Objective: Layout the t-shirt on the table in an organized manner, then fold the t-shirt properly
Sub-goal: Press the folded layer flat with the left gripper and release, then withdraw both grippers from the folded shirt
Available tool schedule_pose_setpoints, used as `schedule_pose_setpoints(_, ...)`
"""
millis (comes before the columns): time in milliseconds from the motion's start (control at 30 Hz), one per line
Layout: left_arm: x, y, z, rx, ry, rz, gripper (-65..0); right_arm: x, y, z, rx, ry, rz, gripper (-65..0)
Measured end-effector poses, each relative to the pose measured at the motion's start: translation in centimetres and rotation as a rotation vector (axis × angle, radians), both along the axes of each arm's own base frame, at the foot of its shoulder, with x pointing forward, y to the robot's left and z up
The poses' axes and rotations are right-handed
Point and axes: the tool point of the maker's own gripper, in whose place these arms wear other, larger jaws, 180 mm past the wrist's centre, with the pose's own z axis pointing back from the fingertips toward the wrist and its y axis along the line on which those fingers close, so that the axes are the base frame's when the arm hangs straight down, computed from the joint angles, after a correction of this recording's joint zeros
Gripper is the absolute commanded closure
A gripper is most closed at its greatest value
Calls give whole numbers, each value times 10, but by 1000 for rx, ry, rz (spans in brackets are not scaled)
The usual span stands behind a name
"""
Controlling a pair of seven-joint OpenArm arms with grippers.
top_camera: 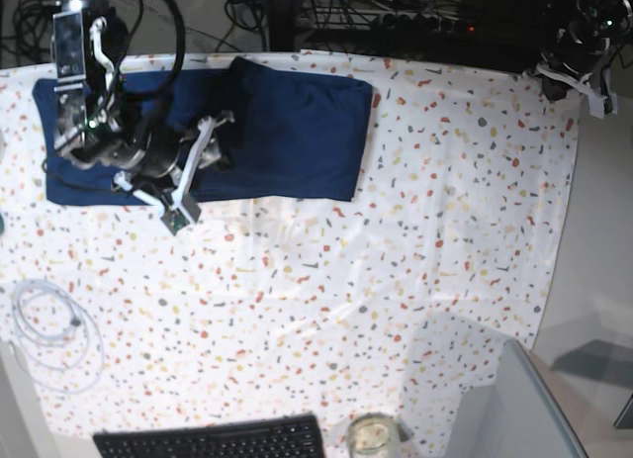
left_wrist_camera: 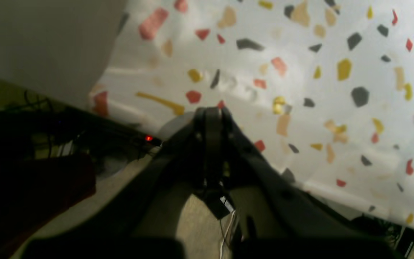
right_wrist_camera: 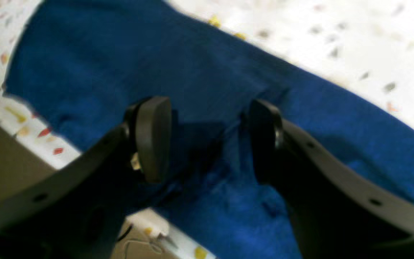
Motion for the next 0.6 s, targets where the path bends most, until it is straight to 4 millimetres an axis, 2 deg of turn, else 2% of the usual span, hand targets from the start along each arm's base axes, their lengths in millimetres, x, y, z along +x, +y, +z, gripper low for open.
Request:
schedule_pose_setpoints(233, -5, -1, -3, -6, 11, 2, 0, -2, -2, -25, 1, 82, -12, -317)
schedule_pose_setpoints(300, -4, -2, -2, -6, 9, 2, 0, -3, -3, -26, -3, 85, -12, -264)
schedule_pose_setpoints(400, -4, -2, -3, -7, 9, 2, 0, -1, -3, -25, 1, 82, -12, -81)
schedule_pose_setpoints(433, -4, -2, -3, -7, 9, 2, 0, 1, -3, -24, -1, 79, -12, -41)
schedule_pose_setpoints(467, -4, -2, -2, -7, 9, 2, 0, 4, -3, -22, 0, 74, -12, -21)
schedule_pose_setpoints(600, -4, -2, -3, -7, 9, 2, 0, 23, -3, -11, 0, 30, -12, -23)
